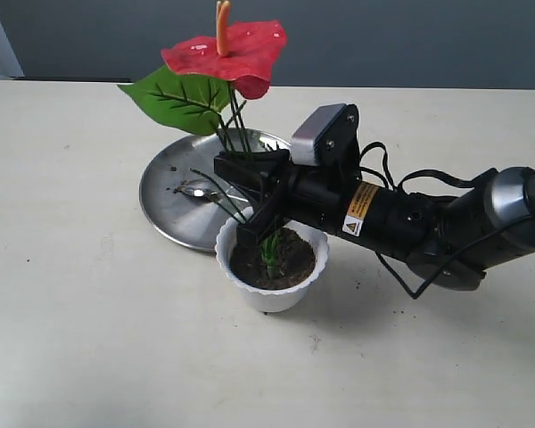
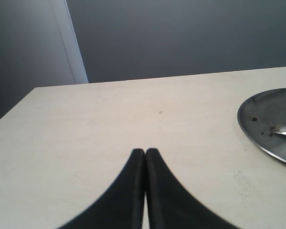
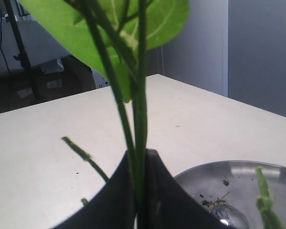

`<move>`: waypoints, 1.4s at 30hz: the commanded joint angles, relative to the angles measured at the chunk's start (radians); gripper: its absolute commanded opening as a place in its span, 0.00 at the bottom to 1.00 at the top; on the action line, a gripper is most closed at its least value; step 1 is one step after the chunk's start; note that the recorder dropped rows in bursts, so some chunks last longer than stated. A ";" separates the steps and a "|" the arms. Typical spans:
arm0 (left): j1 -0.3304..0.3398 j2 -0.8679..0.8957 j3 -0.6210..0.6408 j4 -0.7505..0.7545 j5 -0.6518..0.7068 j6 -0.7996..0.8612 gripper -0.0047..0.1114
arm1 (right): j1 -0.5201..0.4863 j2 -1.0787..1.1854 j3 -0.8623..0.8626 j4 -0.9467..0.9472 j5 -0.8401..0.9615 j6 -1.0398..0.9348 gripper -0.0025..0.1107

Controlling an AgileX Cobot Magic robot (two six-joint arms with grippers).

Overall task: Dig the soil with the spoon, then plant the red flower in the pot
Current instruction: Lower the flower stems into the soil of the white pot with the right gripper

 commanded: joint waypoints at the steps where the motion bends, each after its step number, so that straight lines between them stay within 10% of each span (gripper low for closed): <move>1: -0.006 -0.005 -0.004 0.002 -0.005 -0.004 0.04 | -0.002 0.030 0.023 -0.079 0.143 0.024 0.02; 11: -0.006 -0.005 -0.004 0.002 -0.005 -0.004 0.04 | -0.002 0.028 0.023 -0.088 0.148 0.024 0.39; 42: -0.006 -0.005 -0.004 0.002 -0.005 -0.004 0.04 | -0.002 -0.126 0.115 -0.005 0.213 0.002 0.47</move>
